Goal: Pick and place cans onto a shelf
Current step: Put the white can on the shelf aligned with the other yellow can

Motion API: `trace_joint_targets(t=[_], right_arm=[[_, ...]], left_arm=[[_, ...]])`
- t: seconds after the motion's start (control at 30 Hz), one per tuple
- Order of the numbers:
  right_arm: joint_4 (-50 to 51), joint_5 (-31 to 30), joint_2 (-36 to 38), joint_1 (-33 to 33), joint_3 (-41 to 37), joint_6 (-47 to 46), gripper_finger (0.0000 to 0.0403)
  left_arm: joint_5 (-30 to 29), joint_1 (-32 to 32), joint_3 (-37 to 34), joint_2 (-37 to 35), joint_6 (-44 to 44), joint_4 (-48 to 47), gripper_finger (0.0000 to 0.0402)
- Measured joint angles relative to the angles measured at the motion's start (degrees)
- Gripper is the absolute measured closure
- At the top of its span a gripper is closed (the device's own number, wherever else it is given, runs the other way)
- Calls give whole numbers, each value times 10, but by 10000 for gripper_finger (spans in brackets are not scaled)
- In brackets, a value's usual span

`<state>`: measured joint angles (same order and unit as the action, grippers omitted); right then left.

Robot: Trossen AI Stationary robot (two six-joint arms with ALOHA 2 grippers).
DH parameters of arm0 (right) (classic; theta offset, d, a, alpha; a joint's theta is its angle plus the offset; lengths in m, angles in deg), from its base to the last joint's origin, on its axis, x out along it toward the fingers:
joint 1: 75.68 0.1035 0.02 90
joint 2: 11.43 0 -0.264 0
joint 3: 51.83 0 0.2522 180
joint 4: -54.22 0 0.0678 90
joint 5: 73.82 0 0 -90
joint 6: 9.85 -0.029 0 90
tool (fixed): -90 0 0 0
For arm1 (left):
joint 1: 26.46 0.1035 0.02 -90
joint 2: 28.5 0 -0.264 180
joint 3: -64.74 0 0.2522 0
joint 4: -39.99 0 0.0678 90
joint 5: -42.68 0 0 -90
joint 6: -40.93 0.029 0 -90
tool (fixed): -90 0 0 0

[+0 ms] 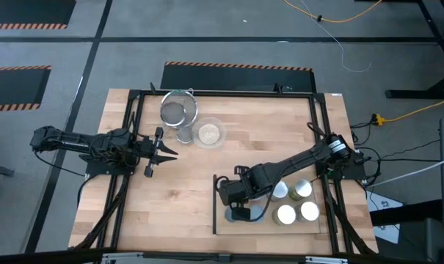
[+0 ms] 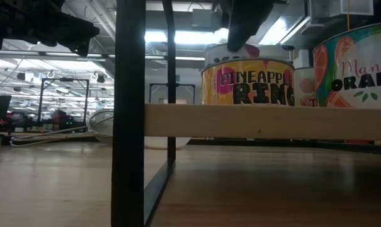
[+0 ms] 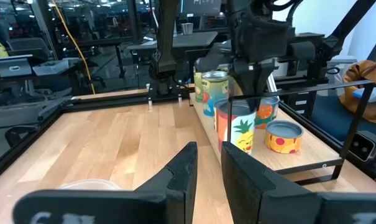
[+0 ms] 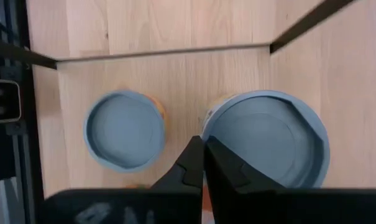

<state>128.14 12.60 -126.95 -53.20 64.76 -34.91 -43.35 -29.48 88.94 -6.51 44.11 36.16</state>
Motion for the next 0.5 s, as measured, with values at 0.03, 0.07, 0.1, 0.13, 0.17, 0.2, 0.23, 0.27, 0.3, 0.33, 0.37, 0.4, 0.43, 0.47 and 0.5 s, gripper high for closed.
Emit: trace_joint_targets(t=[0.03, 0.07, 0.1, 0.13, 0.17, 0.2, 0.23, 0.27, 0.3, 0.33, 0.37, 0.4, 0.43, 0.47, 0.5], right_arm=[[0, 0, 1, 0, -2, 0, 395], [-2, 0, 1, 0, -4, 0, 395], [-5, 0, 1, 0, -6, 0, 395], [-8, 0, 1, 0, -7, 0, 395], [-10, 0, 1, 0, -7, 1, 395], [-12, 0, 1, 0, -7, 1, 395], [-15, 0, 1, 0, -7, 1, 395], [-16, 1, 1, 0, -7, 1, 395], [-17, 3, 1, 0, -7, 1, 395], [-18, 5, 1, 0, -7, 2, 394], [-18, 5, 1, 0, -7, 1, 392], [-18, 5, 1, 0, -8, 1, 389], [-18, 5, 1, 0, -8, 1, 386], [-18, 5, 0, 0, -8, 1, 382], [-18, 5, 0, 0, -8, 1, 379]], left_arm=[[0, 0, 0, 0, 0, 0, 335], [0, 0, 0, 0, 0, 0, 335], [0, 0, 0, 0, 0, 0, 335], [0, 0, 0, 0, 0, 0, 335], [0, 0, 0, 0, 0, 0, 335], [0, 0, 0, 0, 0, 0, 335], [0, 0, 0, 0, 0, 0, 335], [0, 0, 0, 0, 0, 0, 335], [0, 0, 0, 0, 0, 0, 335], [0, 0, 0, 0, 0, 0, 335], [0, 0, 0, 0, 0, 0, 335], [0, 0, 0, 0, 0, 0, 335], [0, 0, 0, 0, 0, 0, 335], [0, 0, 0, 0, 0, 0, 335], [0, 0, 0, 0, 0, 0, 335]])
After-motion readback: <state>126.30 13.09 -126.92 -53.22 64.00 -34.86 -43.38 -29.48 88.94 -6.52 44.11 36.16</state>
